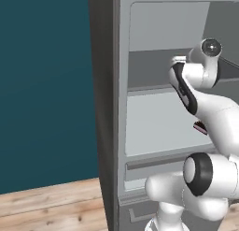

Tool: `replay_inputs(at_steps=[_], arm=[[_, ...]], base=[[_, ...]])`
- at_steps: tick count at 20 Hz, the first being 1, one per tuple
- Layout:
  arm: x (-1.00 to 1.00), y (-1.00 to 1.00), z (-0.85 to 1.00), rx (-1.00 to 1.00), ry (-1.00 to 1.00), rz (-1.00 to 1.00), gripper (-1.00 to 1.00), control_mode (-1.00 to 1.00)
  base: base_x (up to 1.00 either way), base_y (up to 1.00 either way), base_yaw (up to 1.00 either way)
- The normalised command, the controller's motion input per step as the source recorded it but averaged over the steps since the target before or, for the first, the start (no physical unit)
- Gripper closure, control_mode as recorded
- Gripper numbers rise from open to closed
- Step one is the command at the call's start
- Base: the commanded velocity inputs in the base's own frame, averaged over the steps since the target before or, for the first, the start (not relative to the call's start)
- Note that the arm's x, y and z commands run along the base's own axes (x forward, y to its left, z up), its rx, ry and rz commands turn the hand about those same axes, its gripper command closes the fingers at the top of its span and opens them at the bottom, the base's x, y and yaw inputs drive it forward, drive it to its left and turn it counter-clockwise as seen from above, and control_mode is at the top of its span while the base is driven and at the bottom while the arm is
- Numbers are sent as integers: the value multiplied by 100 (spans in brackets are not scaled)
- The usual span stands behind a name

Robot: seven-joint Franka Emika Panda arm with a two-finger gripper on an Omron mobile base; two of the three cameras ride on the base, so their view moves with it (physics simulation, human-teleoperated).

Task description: Take the cakes from the fridge and place them on the empty tray on the dining counter.

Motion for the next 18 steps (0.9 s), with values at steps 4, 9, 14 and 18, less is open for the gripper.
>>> replay_inputs(at_steps=[4,9,14,18], arm=[[52,-16,-5,0,2,0,-100,-100],[11,-26,-11,0,7,-5,-100,-100],[4,-10,-14,0,7,-4,100,-100],[3,0,-1,0,0,0,100,-100]], base=[[0,0,0],[0,0,0],[0,0,0],[0,0,0]])
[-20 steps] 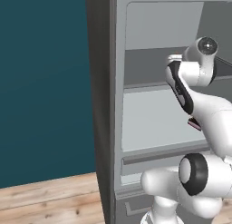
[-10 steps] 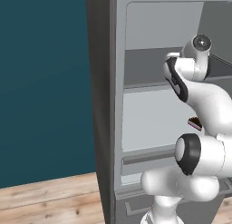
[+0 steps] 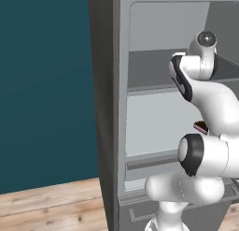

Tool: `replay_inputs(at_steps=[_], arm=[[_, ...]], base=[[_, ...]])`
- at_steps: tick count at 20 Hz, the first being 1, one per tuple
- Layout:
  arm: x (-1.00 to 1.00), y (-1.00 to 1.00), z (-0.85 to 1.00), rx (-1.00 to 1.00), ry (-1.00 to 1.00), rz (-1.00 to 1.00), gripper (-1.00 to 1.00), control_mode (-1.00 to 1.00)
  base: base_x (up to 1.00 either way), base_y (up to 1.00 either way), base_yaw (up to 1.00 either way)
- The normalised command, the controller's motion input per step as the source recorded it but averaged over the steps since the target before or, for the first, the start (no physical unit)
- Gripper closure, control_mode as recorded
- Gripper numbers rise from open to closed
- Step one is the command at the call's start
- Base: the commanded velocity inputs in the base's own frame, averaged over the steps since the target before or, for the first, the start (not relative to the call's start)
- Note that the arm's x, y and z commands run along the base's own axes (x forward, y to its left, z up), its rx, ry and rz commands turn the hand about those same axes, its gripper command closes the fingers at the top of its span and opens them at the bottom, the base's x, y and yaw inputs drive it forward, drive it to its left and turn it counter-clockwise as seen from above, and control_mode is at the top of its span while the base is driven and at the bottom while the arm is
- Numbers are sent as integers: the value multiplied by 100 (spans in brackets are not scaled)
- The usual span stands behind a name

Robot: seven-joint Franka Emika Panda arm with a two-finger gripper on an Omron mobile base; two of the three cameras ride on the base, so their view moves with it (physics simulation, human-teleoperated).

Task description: Take the cakes from the fridge and place them on the empty tray on the dining counter.

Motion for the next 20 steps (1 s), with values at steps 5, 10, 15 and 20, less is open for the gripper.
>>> replay_inputs(at_steps=[5,10,15,20], arm=[[-1,0,-2,0,0,0,100,-100],[-76,0,4,0,-1,3,100,-100],[-100,11,38,-5,-11,14,100,-100],[-100,45,30,-13,-6,17,100,-100]], base=[[0,0,0],[0,0,0],[0,0,0],[0,0,0]])
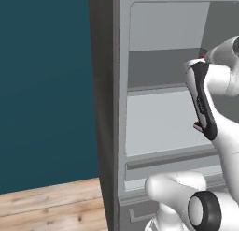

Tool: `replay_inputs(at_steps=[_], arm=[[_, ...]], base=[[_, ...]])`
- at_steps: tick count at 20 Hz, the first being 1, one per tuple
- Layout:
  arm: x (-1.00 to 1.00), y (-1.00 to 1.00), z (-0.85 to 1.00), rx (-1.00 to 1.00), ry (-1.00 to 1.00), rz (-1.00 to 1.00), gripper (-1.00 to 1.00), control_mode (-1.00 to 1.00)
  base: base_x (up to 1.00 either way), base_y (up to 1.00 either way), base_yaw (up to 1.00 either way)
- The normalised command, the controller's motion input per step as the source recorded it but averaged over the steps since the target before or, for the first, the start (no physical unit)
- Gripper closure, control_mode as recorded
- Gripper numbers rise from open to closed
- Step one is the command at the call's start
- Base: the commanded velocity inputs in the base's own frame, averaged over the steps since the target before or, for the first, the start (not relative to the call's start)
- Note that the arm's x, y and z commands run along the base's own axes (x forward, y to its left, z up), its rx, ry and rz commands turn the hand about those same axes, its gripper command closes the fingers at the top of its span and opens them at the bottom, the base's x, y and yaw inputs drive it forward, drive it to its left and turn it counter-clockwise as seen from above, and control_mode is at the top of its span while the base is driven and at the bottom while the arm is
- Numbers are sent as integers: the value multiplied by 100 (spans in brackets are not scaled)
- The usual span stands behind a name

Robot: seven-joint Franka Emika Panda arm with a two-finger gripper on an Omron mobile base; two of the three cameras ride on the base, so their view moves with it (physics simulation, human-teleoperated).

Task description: Take the cakes from the fridge and place them on the empty tray on the dining counter.

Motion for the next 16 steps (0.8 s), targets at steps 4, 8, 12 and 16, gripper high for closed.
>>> replay_inputs(at_steps=[4,8,12,16], arm=[[-100,47,14,-13,0,16,100,-100],[-100,15,12,-9,-2,13,100,-100],[-100,0,-3,-4,-11,10,100,-100],[-86,1,-13,-1,-1,6,100,-100]], base=[[0,0,0],[0,0,0],[0,0,0],[0,0,0]])
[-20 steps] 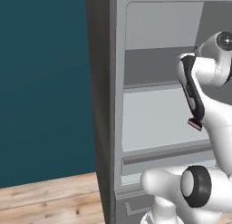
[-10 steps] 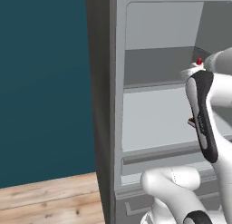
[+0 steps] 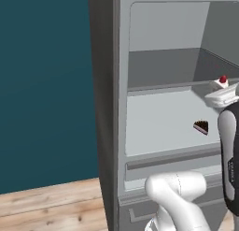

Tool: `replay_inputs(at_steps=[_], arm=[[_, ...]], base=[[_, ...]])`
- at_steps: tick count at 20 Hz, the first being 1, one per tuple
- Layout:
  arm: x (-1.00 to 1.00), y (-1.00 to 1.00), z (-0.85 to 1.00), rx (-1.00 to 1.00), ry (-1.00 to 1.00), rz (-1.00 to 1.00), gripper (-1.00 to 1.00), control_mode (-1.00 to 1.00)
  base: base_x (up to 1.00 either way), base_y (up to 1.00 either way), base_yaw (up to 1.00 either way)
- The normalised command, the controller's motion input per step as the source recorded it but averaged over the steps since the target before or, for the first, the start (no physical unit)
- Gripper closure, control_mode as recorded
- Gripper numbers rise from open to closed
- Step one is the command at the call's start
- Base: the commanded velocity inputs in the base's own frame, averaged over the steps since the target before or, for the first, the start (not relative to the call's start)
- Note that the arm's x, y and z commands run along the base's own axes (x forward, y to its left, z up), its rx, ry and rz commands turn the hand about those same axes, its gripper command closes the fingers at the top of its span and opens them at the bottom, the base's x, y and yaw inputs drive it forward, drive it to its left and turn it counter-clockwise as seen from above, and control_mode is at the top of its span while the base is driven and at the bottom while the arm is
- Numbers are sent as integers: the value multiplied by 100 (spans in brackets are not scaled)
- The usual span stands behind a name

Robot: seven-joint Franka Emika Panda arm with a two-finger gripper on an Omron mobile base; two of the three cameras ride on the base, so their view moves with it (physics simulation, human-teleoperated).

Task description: Take the cakes from the fridge and place them on the empty tray on the dining counter.

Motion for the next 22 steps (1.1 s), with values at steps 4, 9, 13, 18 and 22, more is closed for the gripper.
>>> replay_inputs(at_steps=[4,9,13,18,22], arm=[[-16,0,-4,0,0,1,100,100],[0,0,0,0,0,0,100,100],[0,0,0,0,0,0,100,100],[0,0,0,0,0,0,100,100],[0,0,0,0,0,0,100,100]], base=[[-57,2,3],[-99,18,2],[-81,46,0],[-49,71,-14],[-33,48,-48]])
